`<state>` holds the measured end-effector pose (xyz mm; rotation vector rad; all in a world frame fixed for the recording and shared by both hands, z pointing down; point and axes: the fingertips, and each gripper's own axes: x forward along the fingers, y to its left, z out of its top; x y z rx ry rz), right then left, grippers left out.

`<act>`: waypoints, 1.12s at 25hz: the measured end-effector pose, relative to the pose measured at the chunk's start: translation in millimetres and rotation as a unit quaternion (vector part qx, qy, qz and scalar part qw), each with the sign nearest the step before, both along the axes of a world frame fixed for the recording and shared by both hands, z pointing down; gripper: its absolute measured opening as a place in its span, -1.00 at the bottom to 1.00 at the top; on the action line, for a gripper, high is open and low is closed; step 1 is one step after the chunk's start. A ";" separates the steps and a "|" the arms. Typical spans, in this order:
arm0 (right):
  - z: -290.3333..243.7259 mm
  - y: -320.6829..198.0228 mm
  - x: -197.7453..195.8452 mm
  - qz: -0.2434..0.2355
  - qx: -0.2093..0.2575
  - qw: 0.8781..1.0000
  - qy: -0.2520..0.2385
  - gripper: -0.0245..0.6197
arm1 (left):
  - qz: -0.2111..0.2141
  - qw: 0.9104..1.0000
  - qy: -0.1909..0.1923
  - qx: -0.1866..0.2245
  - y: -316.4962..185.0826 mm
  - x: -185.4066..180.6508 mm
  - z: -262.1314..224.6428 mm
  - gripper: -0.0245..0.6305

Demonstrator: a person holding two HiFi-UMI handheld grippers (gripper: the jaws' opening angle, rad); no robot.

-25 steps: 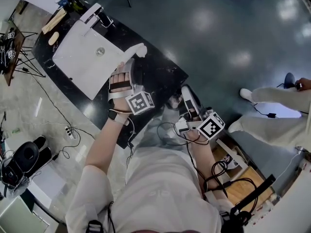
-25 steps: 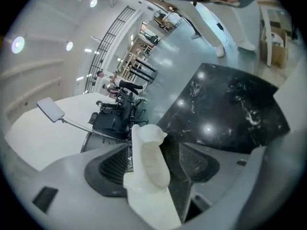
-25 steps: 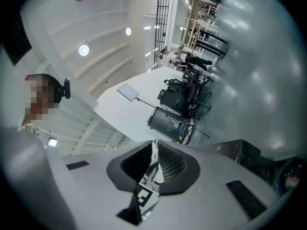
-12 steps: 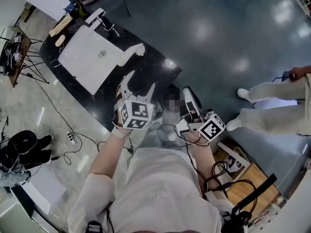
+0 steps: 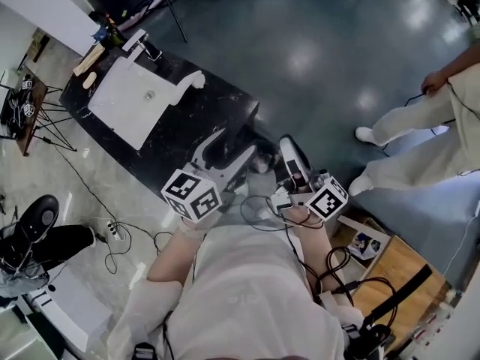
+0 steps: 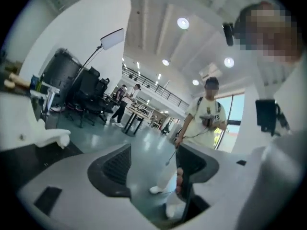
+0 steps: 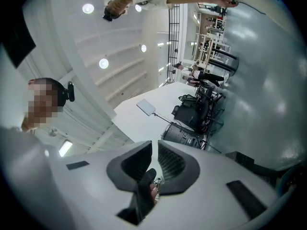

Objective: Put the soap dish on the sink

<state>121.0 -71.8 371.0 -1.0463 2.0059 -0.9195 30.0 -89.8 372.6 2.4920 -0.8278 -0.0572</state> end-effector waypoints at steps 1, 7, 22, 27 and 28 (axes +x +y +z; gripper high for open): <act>-4.6 6.7 4.8 0.004 0.005 1.000 0.001 -0.76 | 0.009 0.999 0.033 -0.008 6.2 6.5 -9.1 0.03; -31.2 55.1 41.0 0.029 0.040 0.999 0.004 -0.76 | 0.051 0.989 0.135 -0.038 44.9 41.1 -44.3 -0.38; -55.8 105.6 67.8 0.055 0.076 0.996 -0.011 -0.76 | 0.118 0.929 0.333 -0.114 77.1 61.2 -60.2 -0.74; -61.3 106.0 67.0 0.056 0.082 0.995 -0.009 -0.76 | 0.119 0.935 0.316 -0.112 78.4 63.7 -59.0 -0.77; -62.0 106.0 67.0 0.057 0.082 0.995 -0.008 -0.76 | 0.120 0.935 0.313 -0.111 79.1 64.0 -59.2 -0.77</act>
